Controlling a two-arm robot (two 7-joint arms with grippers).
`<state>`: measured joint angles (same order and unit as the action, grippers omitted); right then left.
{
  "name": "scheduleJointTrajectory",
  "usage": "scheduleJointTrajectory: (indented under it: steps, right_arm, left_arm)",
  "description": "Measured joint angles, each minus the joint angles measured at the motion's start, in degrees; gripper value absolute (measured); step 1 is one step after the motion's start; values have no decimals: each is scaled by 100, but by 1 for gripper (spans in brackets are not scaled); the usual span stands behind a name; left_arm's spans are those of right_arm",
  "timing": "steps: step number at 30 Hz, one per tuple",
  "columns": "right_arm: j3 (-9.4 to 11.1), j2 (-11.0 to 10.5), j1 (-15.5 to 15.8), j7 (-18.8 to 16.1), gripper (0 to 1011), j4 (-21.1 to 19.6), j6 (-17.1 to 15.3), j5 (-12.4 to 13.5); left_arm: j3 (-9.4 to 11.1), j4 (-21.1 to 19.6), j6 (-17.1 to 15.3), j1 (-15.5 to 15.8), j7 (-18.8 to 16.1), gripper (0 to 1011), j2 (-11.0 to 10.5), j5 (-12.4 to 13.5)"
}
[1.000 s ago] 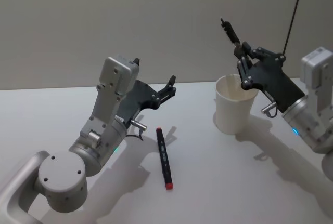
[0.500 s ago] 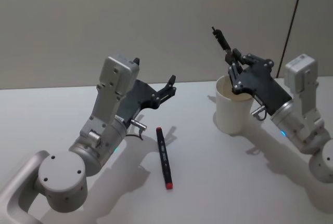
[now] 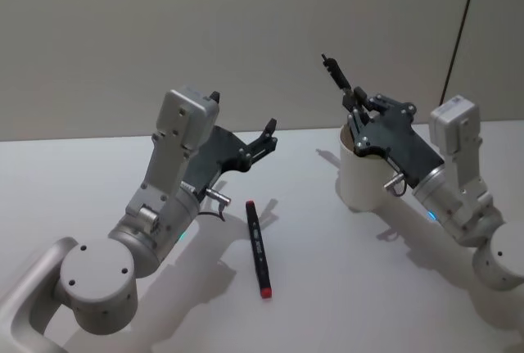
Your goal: Place the pen into the pen holder.
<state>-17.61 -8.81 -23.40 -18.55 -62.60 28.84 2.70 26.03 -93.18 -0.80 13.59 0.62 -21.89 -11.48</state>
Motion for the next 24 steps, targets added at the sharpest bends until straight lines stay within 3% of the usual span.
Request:
scheduleJointTrajectory:
  steps: [6, 24]
  right_arm:
    - [-21, 32, -38, -3, 259, 116, 53, -11]
    - [-43, 71, -84, -4, 825, 237, 115, -25]
  left_arm:
    - [0, 0, 0, 0, 0, 1003, 0, 0]
    - [0, 0, 0, 0, 0, 1003, 0, 0]
